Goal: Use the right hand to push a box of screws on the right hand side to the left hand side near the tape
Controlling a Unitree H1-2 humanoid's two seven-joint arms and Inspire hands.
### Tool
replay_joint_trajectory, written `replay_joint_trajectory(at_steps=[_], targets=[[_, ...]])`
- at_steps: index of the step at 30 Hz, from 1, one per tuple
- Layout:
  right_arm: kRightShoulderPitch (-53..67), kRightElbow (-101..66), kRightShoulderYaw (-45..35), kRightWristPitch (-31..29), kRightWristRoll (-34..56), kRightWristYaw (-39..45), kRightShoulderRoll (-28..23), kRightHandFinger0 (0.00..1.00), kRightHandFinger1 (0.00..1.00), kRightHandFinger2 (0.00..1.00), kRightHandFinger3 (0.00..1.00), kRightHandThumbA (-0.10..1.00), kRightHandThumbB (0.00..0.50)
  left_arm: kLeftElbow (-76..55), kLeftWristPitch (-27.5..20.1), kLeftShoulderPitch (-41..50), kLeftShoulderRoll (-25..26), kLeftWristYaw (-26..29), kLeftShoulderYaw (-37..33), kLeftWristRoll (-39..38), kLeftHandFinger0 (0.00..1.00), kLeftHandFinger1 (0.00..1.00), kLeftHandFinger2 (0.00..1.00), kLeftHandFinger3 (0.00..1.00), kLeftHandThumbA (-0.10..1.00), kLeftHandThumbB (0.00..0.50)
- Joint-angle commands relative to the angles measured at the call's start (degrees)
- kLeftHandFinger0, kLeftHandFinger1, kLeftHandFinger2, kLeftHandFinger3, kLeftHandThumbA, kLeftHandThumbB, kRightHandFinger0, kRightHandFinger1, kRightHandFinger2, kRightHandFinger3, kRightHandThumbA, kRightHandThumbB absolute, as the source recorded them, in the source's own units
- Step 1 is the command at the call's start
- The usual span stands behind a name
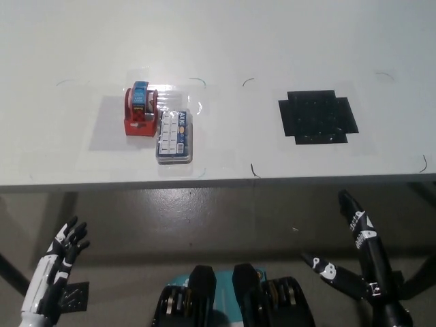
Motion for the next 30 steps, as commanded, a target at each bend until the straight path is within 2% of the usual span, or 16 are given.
replay_joint_trajectory(at_steps=[1,8,15,19,21,26,30], targets=[[-2.5,1.9,-1.7,-2.2,0.7,-0.1,0.2,1.0,1.0,1.0,1.0,1.0,0.251,-0.6,-1.3,-1.0,1.0,-0.2,0.5,-0.3,1.0,1.0,1.0,1.0,0.84,0.303],[-3.1,4.2,-3.1,-2.2,1.2,0.2,0.9,1.0,1.0,1.0,1.0,1.0,0.263,-0.3,-2.5,-0.5,0.7,0.2,0.9,0.5,1.0,1.0,1.0,1.0,0.87,0.307],[-3.1,5.3,-3.4,-2.2,0.9,0.2,1.3,1.0,1.0,1.0,1.0,1.0,0.226,-0.8,-1.9,0.4,0.4,-0.1,0.7,0.2,1.0,1.0,1.0,1.0,0.86,0.293],[-3.4,6.0,-3.5,-2.2,1.2,0.6,1.4,1.0,1.0,1.0,1.0,1.0,0.25,-0.4,-1.6,0.3,0.3,-0.4,0.7,-0.6,1.0,1.0,1.0,1.0,0.81,0.282],[-3.6,6.1,-3.6,-2.2,1.1,0.5,1.4,1.0,1.0,1.0,1.0,1.0,0.24,-0.4,-1.3,0.1,0.3,-0.2,0.7,-0.3,1.0,1.0,1.0,1.0,0.81,0.283],[-3.9,6.5,-3.8,-2.2,0.5,0.1,1.5,1.0,1.0,1.0,1.0,1.0,0.263,-0.4,-1.3,0.1,0.3,-0.5,0.6,-0.7,1.0,1.0,1.0,1.0,0.8,0.279],[-4.0,6.9,-3.8,-2.2,1.3,0.6,1.5,1.0,1.0,1.0,1.0,1.0,0.257,-0.5,-1.0,0.1,0.5,-0.8,0.6,-0.8,1.0,1.0,1.0,1.0,0.8,0.281]])
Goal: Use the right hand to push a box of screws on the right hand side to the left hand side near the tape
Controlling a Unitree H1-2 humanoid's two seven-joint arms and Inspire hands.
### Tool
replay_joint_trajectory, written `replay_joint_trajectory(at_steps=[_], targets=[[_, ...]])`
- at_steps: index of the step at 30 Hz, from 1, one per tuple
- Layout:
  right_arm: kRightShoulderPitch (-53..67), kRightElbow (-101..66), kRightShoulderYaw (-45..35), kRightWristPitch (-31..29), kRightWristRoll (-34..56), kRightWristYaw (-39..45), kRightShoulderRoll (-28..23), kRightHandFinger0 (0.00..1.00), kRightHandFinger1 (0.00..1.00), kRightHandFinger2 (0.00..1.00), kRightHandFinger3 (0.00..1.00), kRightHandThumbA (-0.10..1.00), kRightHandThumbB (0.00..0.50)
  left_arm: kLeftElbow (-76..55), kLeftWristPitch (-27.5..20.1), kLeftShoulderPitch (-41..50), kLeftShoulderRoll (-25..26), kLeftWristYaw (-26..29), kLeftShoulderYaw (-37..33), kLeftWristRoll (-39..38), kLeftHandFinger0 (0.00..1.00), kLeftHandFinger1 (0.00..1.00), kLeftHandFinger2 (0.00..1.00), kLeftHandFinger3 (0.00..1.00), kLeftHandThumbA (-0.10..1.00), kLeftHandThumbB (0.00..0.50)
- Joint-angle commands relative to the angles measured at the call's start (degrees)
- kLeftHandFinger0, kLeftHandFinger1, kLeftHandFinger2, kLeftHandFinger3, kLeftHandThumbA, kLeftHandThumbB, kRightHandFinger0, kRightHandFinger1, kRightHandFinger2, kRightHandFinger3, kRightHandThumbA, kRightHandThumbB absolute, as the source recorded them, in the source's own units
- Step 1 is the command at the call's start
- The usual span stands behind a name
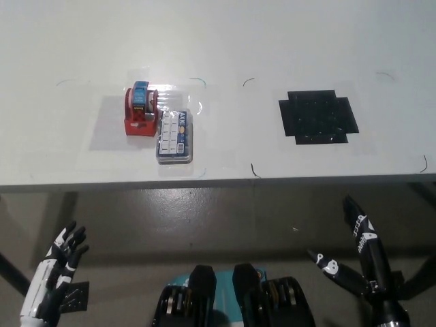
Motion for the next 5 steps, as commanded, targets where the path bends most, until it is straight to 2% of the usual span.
replay_joint_trajectory(at_steps=[1,5], targets=[[-1.9,-0.1,-1.0,-2.2,1.2,0.7,0.2,1.0,1.0,1.0,1.0,1.0,0.251,-0.7,-0.6,-0.9,0.6,-0.5,0.2,-0.9,1.0,1.0,1.0,1.0,0.81,0.29],[-2.2,0.2,-1.0,-2.2,1.3,0.9,0.2,1.0,1.0,1.0,1.0,1.0,0.246,-0.6,-0.9,-1.0,0.8,-0.4,0.2,-0.6,1.0,1.0,1.0,1.0,0.82,0.284]])
